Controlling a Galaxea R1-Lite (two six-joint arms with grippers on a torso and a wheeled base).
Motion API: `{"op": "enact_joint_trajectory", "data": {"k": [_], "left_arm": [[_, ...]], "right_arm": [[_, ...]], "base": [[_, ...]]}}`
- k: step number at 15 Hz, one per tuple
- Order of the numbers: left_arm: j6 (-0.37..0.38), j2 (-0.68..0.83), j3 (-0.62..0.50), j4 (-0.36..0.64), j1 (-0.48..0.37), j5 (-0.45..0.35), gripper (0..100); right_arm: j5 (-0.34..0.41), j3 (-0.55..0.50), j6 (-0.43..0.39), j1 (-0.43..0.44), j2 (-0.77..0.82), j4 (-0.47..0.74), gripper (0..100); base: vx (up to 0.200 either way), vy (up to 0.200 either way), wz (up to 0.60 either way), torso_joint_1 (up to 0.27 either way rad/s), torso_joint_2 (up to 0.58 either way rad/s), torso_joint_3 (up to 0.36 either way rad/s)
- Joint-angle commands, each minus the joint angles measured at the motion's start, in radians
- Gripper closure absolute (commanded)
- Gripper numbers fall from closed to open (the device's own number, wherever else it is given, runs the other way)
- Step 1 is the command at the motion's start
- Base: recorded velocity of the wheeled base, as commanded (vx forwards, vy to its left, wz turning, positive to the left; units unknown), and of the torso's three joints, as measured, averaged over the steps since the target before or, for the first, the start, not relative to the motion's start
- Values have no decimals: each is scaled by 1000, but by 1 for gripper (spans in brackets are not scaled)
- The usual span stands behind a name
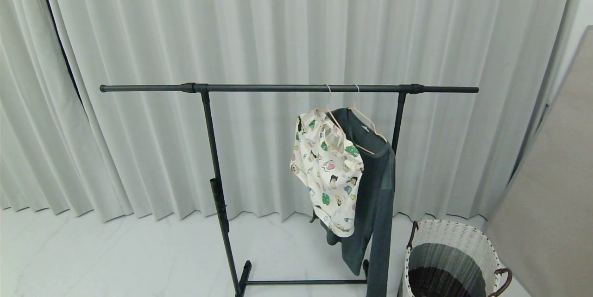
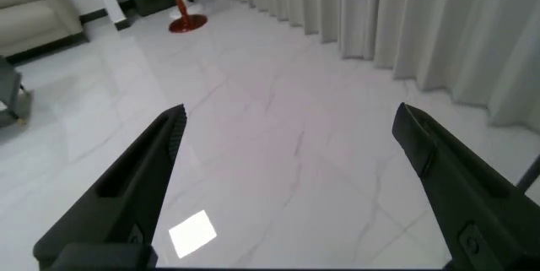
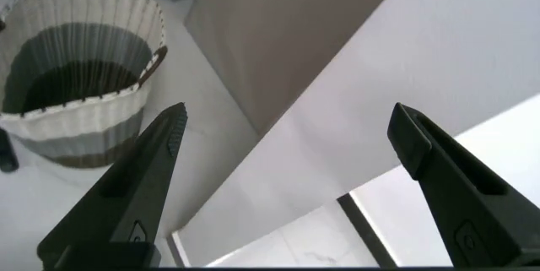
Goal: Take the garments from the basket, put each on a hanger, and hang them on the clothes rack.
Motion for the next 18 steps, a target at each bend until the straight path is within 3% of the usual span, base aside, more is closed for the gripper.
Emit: {"op": "enact_joint_trajectory", "data": {"k": [1,3,5,7,8,9,10,11,15,18], "left_arm": [[1,-274,0,48,-42,-53,0],[16,-387,0,87,-117,-148,0],[4,-384,0,88,-117,-190,0],[-42,-384,0,87,-117,-398,0],[-42,-383,0,93,-117,-520,0],[-42,-383,0,122,-117,-628,0],[-42,-383,0,156,-117,-674,0],[-42,-383,0,260,-117,-753,0],[-101,-383,0,286,-117,-751,0],[-99,-383,0,306,-117,-751,0]], "right_arm": [[4,36,-2,-2,-155,-1,0],[12,63,19,8,-259,-17,0],[116,97,76,9,-254,-113,0],[164,160,91,9,-254,-258,0],[164,160,93,9,-254,-251,0],[164,160,94,9,-254,-250,0],[164,160,94,9,-254,-250,0],[164,160,96,9,-254,-250,0],[179,160,97,9,-254,-250,0],[343,160,97,9,-253,-248,0]], "base": [[0,0,0,0,0,0],[0,0,0,0,0,0],[0,0,0,0,0,0],[0,0,0,0,0,0],[0,0,0,0,0,0],[0,0,0,0,0,0],[0,0,0,0,0,0],[0,0,0,0,0,0],[0,0,0,0,0,0],[0,0,0,0,0,0]]}}
